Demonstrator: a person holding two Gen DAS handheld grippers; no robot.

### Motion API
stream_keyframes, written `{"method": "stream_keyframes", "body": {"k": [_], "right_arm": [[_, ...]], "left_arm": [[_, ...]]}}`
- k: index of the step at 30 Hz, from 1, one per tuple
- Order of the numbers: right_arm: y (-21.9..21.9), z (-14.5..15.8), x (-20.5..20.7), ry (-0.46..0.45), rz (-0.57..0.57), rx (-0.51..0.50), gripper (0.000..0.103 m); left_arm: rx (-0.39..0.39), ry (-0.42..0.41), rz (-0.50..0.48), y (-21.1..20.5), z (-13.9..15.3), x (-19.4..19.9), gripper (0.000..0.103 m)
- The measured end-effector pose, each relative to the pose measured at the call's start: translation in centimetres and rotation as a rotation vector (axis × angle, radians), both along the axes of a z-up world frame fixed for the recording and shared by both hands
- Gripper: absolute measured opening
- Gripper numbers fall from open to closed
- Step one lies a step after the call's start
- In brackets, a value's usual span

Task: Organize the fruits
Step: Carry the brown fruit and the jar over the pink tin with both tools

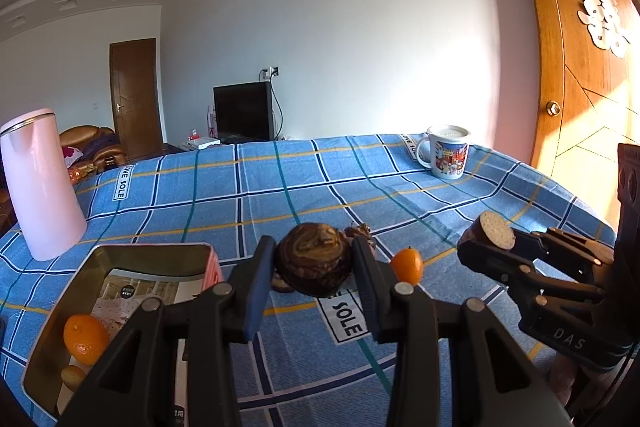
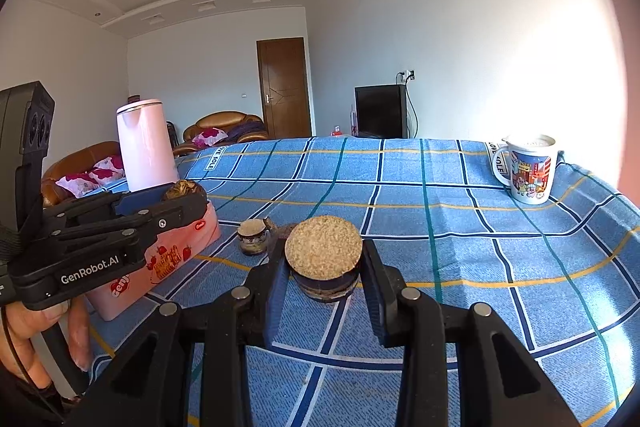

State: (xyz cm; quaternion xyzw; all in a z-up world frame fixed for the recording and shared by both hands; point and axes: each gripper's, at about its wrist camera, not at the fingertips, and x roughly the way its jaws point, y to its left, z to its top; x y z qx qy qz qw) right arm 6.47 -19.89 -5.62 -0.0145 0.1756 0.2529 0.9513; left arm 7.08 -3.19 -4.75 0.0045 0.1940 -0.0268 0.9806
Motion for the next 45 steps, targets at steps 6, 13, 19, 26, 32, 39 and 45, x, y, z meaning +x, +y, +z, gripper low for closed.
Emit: {"method": "stream_keyframes", "body": {"k": [6,13,19,26,32,39,45], "right_arm": [[-0.1,0.2,-0.9,-0.048,0.004,0.011,0.037],[-0.1,0.3,-1.4,-0.081,0.012,0.009,0.037],[0.0,0.2,-1.4,-0.083,0.011,0.0,0.037],[0.2,0.3,-1.2,-0.067,0.014,0.003,0.037],[1.3,1.2,-0.4,-0.027,0.037,0.011,0.037],[4.5,2.7,-0.5,-0.01,0.134,0.022,0.037],[7.5,3.4,0.3,0.051,0.201,0.045,0.037]], "left_arm": [[0.006,-0.028,0.003,-0.2,0.2,-0.5,0.041],[0.016,-0.068,0.012,-0.2,0.4,-1.4,0.041],[0.028,-0.095,0.016,-0.3,0.6,-2.0,0.041],[0.017,-0.087,0.031,1.1,0.8,-2.5,0.041],[-0.014,-0.094,0.089,4.4,1.6,-3.6,0.041],[-0.044,-0.07,0.154,8.2,1.9,-4.0,0.041],[-0.073,-0.018,0.199,11.4,1.6,-4.0,0.041]]}}
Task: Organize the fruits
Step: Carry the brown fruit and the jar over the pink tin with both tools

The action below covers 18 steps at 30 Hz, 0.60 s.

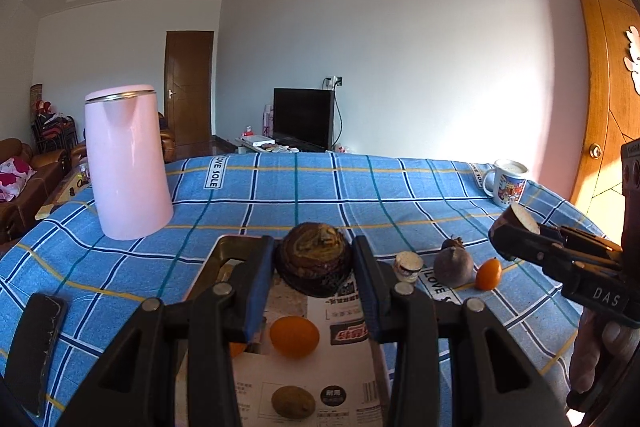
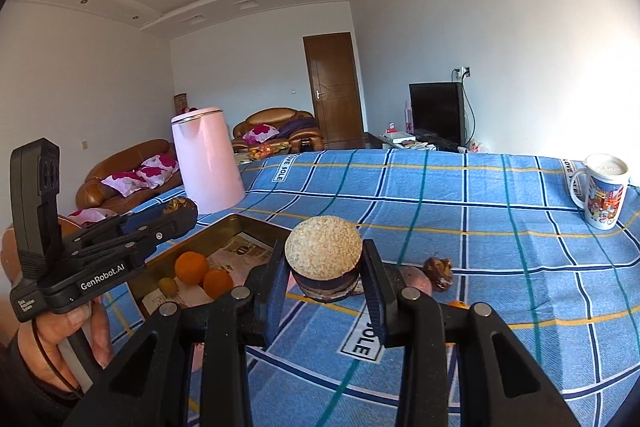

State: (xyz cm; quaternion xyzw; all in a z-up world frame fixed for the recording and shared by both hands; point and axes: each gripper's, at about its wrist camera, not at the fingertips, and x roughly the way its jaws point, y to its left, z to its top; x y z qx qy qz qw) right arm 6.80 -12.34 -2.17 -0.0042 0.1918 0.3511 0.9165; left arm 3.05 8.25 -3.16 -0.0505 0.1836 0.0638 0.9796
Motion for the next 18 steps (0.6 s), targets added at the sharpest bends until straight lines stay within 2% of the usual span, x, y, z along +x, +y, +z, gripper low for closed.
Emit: {"method": "stream_keyframes", "body": {"k": [9,18], "right_arm": [[5.6,0.6,-0.2,-0.015,0.089,-0.059,0.037],[10.7,-1.2,-0.7,0.026,0.177,-0.154,0.037]], "left_arm": [[-0.031,0.082,0.037,2.8,-1.8,0.1,0.041],[-0.063,0.137,0.058,4.7,-3.0,0.0,0.041]]}}
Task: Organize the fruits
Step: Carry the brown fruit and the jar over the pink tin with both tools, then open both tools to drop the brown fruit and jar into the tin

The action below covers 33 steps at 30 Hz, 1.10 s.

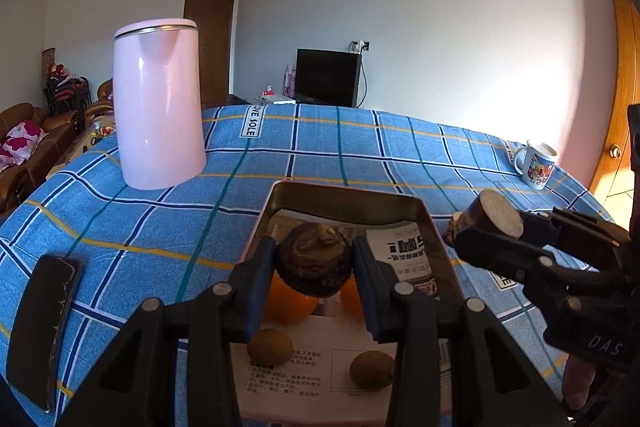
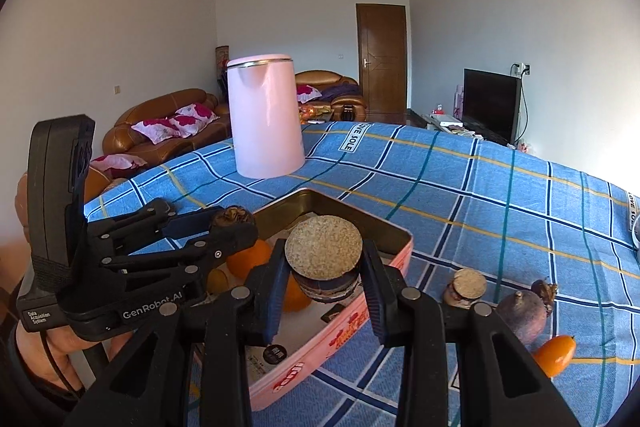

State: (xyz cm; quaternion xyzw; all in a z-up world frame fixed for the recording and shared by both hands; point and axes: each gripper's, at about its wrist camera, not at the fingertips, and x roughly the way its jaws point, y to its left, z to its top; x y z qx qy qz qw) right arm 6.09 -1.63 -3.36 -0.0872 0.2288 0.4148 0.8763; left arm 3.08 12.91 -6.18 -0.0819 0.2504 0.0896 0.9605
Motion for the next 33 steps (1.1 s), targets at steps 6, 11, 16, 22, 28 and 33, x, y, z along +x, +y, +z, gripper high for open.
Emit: {"method": "stream_keyframes", "body": {"k": [6,11,16,22,28,33], "right_arm": [[2.3,-1.5,-0.2,0.029,0.032,-0.074,0.037],[3.3,-2.4,-0.2,0.058,0.045,-0.133,0.037],[3.8,-3.4,-0.2,0.084,0.056,-0.179,0.037],[3.9,-3.4,-0.1,0.103,0.073,-0.178,0.041],[1.7,-2.1,-0.2,0.087,0.045,-0.117,0.057],[-2.2,-0.6,0.8,0.06,-0.028,-0.076,0.059]], "left_arm": [[-0.001,0.027,0.005,0.4,-0.5,0.0,0.041],[0.003,0.041,0.0,0.4,-0.6,0.1,0.041],[0.011,0.06,0.0,0.2,-1.0,0.3,0.041],[0.015,0.057,0.016,0.3,-1.1,0.0,0.049],[0.021,0.005,0.031,-0.3,0.3,-0.7,0.071],[0.037,-0.021,-0.017,-2.3,1.2,-0.5,0.072]]}}
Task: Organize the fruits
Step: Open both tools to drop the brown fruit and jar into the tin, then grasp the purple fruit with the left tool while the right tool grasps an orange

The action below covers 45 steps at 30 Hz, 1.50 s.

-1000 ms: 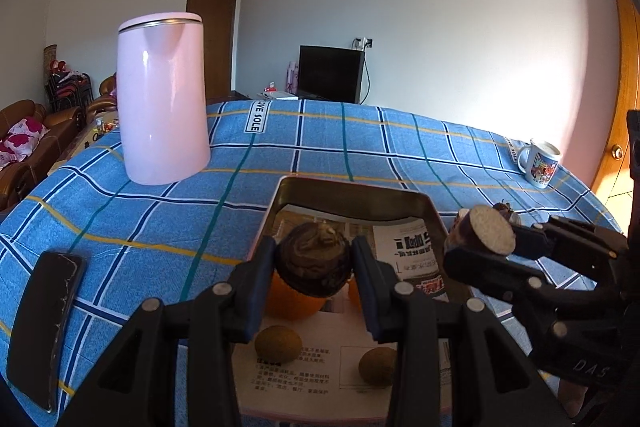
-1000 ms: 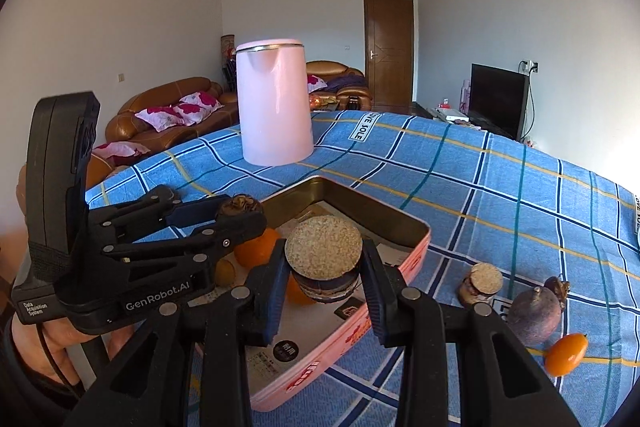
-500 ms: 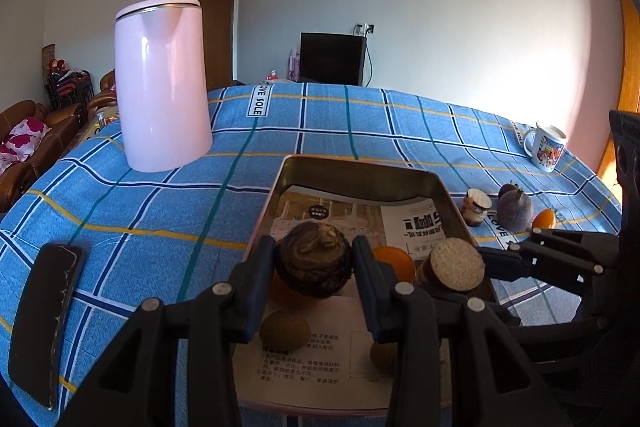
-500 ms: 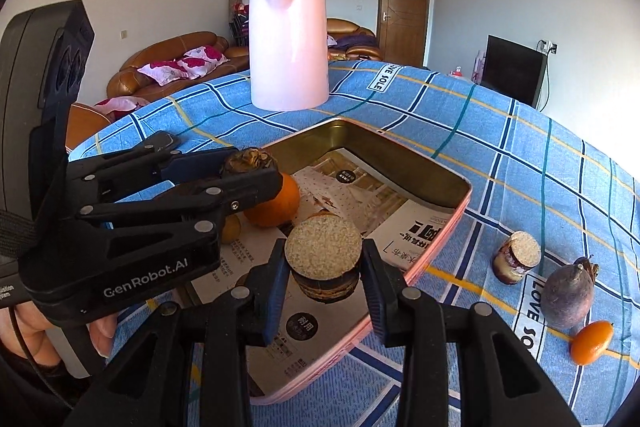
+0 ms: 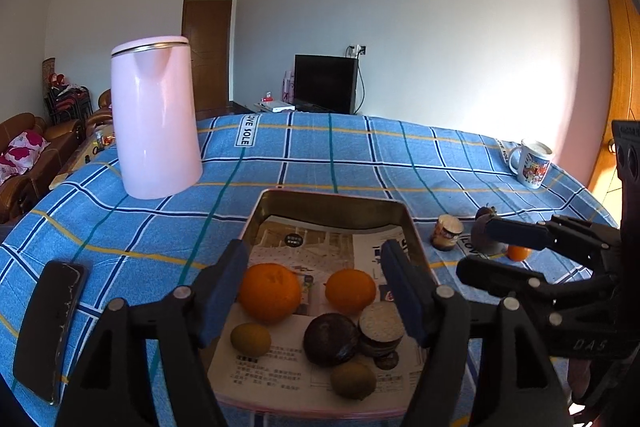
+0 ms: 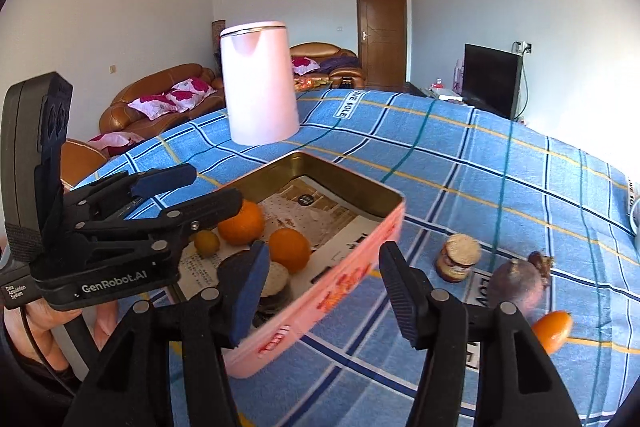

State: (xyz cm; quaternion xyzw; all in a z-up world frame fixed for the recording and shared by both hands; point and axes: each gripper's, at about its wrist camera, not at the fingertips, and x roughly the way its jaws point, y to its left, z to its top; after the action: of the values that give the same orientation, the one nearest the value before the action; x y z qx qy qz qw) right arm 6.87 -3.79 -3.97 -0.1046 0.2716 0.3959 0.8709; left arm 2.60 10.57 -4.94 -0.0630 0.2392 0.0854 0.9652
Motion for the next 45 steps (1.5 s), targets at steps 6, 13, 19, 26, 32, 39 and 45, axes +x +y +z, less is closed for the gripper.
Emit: {"method": "stream_keyframes", "body": {"k": [6,13,19,26,32,39,45], "right_arm": [[-6.3,0.4,3.3,-0.021,-0.209,-0.028,0.059],[-11.6,-1.1,7.4,0.065,-0.369,-0.064,0.059],[-12.1,-3.3,9.1,0.182,-0.351,-0.074,0.059],[-12.1,-4.1,9.7,0.228,-0.327,-0.073,0.037],[-14.8,-3.4,9.6,0.205,-0.394,-0.009,0.034],[-16.9,-3.7,10.3,0.247,-0.429,0.041,0.034],[-17.1,-4.1,10.7,0.286,-0.422,0.058,0.034]], "left_arm": [[0.028,-0.016,-0.081,-3.6,1.1,1.0,0.075],[0.011,0.026,-0.2,-7.3,1.4,3.5,0.077],[0.011,0.069,-0.248,-9.8,1.3,5.8,0.077],[0.033,0.135,-0.287,-12.5,0.1,8.3,0.077],[0.052,0.19,-0.306,-14.6,-1.6,10.7,0.077],[0.052,0.249,-0.333,-16.5,-2.8,13.5,0.077],[0.04,0.309,-0.35,-17.2,-3.7,15.5,0.072]]}}
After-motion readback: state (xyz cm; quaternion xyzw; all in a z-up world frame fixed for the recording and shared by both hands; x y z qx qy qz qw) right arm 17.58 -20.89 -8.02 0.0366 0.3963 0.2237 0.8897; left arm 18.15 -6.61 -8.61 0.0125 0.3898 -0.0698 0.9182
